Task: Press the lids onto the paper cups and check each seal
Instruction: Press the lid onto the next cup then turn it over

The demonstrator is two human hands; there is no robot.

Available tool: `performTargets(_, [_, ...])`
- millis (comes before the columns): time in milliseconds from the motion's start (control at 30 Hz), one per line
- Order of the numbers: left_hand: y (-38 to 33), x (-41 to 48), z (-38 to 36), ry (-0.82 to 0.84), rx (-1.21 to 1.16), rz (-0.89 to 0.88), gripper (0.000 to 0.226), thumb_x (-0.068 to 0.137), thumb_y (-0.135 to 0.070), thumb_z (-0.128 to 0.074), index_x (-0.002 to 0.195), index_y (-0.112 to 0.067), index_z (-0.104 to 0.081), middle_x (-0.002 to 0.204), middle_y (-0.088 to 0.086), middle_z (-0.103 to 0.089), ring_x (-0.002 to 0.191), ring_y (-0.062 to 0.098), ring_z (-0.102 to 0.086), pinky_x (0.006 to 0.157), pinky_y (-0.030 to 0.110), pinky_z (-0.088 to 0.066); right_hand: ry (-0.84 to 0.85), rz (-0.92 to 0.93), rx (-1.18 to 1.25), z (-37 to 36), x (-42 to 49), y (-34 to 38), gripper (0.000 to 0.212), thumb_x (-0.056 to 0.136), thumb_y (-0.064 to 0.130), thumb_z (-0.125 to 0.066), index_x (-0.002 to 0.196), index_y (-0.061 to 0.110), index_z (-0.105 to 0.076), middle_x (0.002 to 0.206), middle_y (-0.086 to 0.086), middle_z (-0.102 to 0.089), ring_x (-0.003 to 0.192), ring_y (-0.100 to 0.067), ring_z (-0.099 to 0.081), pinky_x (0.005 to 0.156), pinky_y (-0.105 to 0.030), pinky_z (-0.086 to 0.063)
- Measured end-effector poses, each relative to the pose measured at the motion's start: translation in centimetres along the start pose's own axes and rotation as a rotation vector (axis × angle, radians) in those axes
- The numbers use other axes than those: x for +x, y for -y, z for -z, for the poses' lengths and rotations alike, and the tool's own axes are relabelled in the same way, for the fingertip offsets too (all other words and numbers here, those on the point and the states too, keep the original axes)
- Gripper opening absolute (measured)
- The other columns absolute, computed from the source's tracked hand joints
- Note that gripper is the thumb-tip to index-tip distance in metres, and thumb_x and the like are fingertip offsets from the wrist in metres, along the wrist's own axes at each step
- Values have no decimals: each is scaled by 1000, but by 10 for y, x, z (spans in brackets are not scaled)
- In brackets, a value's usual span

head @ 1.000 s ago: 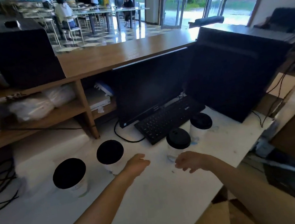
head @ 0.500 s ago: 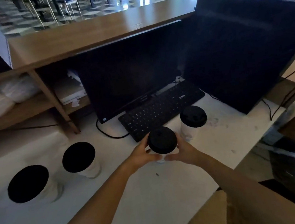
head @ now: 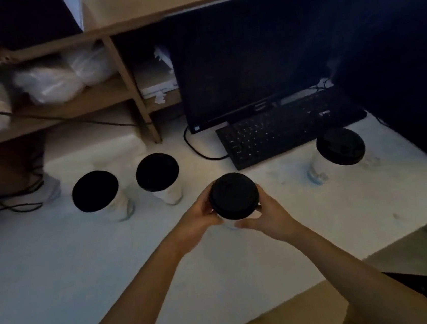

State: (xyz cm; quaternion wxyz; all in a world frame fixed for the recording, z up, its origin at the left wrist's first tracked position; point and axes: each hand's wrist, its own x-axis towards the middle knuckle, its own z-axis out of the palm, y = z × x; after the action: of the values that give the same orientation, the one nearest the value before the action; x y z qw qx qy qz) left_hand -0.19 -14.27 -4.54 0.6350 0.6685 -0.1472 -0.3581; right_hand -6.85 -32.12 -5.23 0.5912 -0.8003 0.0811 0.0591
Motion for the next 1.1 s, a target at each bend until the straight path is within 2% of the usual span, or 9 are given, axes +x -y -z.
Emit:
performTargets(100, [14,-44,27,-248,-198,-10,61,81,10,-52,133,-22,-50,135,-1,-56,123,12,-53,99,29,-46,127,55,9,-44,3,9,81,67,13,-83,120,48,-33,123,30,-44,108,25,-44,87,0,-38])
performTargets(200, [22,-84,43,-618,-363,9,38,89,-4,-48,93,-30,-76,105,-6,-73,97,8,-68,73,17,-54,268,105,8,-90,8,22,81,68,14,-83,123,47,-34,125,29,-45,111,22,-44,91,-3,-38])
performTargets(333, [28,-125,60,-900,-380,15,37,95,-19,-44,85,-35,-76,94,-10,-75,91,6,-69,72,17,-53,356,156,-20,-146,13,36,82,66,17,-84,121,51,-33,124,29,-46,109,24,-43,88,-1,-38])
performTargets(500, [34,-157,78,-962,-325,24,42,96,-48,-37,113,-23,-67,115,-2,-69,110,11,-61,100,33,-44,402,194,-47,-192,10,46,80,65,21,-84,118,56,-35,123,34,-44,112,20,-44,88,-2,-38])
performTargets(667, [37,-169,87,-983,-262,14,36,94,-46,-42,112,-25,-65,114,-5,-67,109,8,-60,92,24,-46,455,194,-95,-207,3,53,78,73,20,-79,123,52,-28,128,31,-40,116,17,-41,95,-2,-34])
performTargets(733, [36,-171,91,-991,-223,20,30,95,-42,-42,111,-28,-64,112,-9,-66,107,5,-59,86,19,-47,522,153,-148,-201,10,57,69,81,2,-66,127,42,-34,129,21,-45,122,3,-45,102,-12,-36])
performTargets(833, [30,-164,95,-1051,-61,13,31,97,-40,-39,118,-30,-58,112,-15,-60,105,2,-54,84,13,-42,261,-17,131,-190,18,75,41,88,-8,-40,111,20,-58,119,-1,-62,117,-19,-57,103,-36,-43])
performTargets(967, [22,-146,84,-1123,121,-39,31,100,-28,-32,113,-19,-59,104,-7,-61,97,9,-58,85,23,-45,172,0,37,-217,16,101,28,99,27,-36,111,23,-61,109,6,-62,99,-5,-58,82,-16,-44])
performTargets(1100, [26,-142,84,-1140,182,-81,30,101,-23,-31,108,-16,-59,95,-5,-61,88,9,-58,79,24,-48,64,122,-48,-231,15,100,22,99,25,-40,107,20,-60,95,12,-60,87,2,-56,67,-2,-40])
